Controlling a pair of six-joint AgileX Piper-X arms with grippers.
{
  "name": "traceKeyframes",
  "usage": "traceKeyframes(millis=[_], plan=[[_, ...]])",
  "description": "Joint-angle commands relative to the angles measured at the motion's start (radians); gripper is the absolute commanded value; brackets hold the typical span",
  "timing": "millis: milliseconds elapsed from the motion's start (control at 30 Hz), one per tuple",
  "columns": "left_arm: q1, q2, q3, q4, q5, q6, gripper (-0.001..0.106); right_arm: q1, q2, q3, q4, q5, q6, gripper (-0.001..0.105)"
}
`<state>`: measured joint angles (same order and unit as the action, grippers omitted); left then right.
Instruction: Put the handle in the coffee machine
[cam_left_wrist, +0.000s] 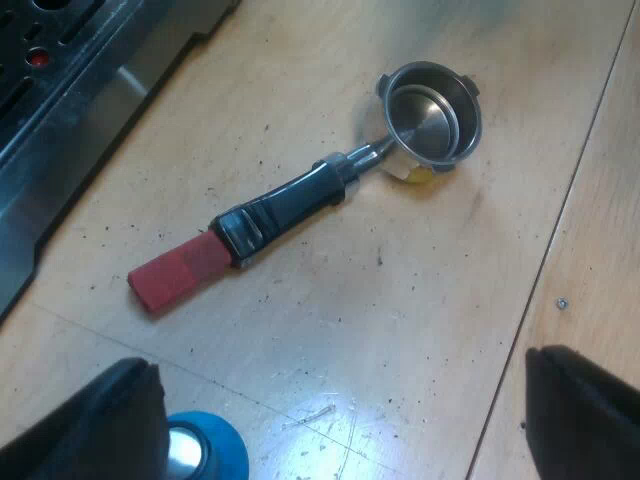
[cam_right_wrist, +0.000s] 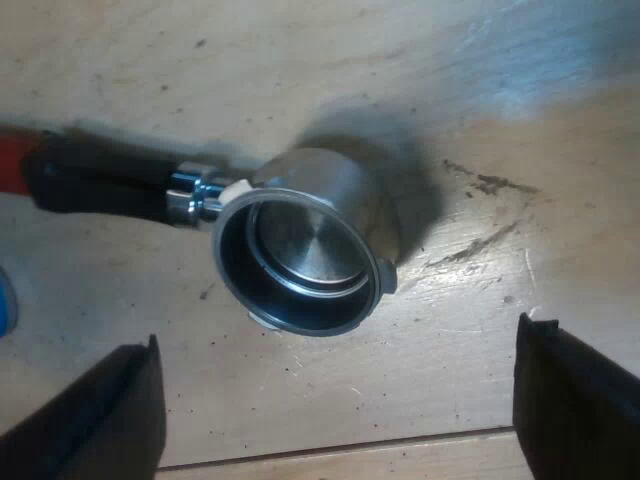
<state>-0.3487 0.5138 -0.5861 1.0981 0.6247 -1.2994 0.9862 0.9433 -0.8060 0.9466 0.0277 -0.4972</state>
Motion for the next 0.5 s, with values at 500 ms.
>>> traceKeyframes(millis=[500], plan=[[-0.004,-0.005,-0.011,-0.022,0.010,0.001,0.075,0.135,0.221,-0.088,-0.034,0.045,0.135,0.076]])
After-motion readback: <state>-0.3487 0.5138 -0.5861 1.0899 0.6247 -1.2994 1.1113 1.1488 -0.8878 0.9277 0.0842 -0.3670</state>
